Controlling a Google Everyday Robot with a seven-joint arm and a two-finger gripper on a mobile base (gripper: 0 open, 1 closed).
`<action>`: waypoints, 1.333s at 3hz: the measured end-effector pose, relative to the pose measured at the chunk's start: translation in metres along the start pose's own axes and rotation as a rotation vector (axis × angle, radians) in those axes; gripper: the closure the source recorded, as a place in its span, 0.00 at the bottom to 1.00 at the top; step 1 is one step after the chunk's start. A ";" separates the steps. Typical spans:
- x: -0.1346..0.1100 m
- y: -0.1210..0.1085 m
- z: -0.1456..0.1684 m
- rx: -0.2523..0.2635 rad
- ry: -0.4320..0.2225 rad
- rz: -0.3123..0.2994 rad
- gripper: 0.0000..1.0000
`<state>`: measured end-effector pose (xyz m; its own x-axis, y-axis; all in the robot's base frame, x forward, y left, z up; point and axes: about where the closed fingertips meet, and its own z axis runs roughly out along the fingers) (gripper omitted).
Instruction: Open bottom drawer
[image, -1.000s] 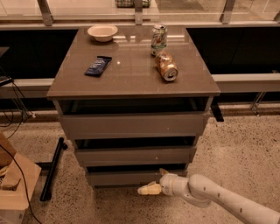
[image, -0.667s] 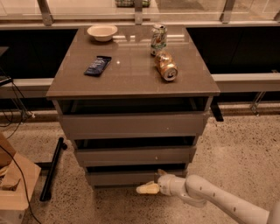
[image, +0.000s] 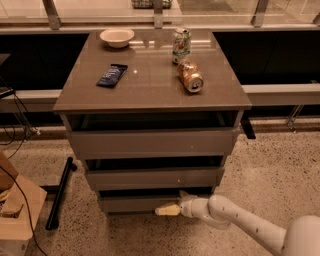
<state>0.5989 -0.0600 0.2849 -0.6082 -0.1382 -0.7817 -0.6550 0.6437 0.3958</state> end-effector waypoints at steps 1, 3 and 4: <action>-0.001 -0.017 0.016 -0.001 0.015 0.007 0.00; 0.023 -0.043 0.043 -0.022 0.096 0.044 0.00; 0.025 -0.047 0.038 -0.014 0.109 0.043 0.26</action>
Offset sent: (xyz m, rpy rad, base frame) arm 0.0518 -0.0021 -0.0601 -0.0429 0.0956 0.0337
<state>0.6316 -0.0656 0.2283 -0.6806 -0.1920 -0.7071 -0.6329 0.6404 0.4352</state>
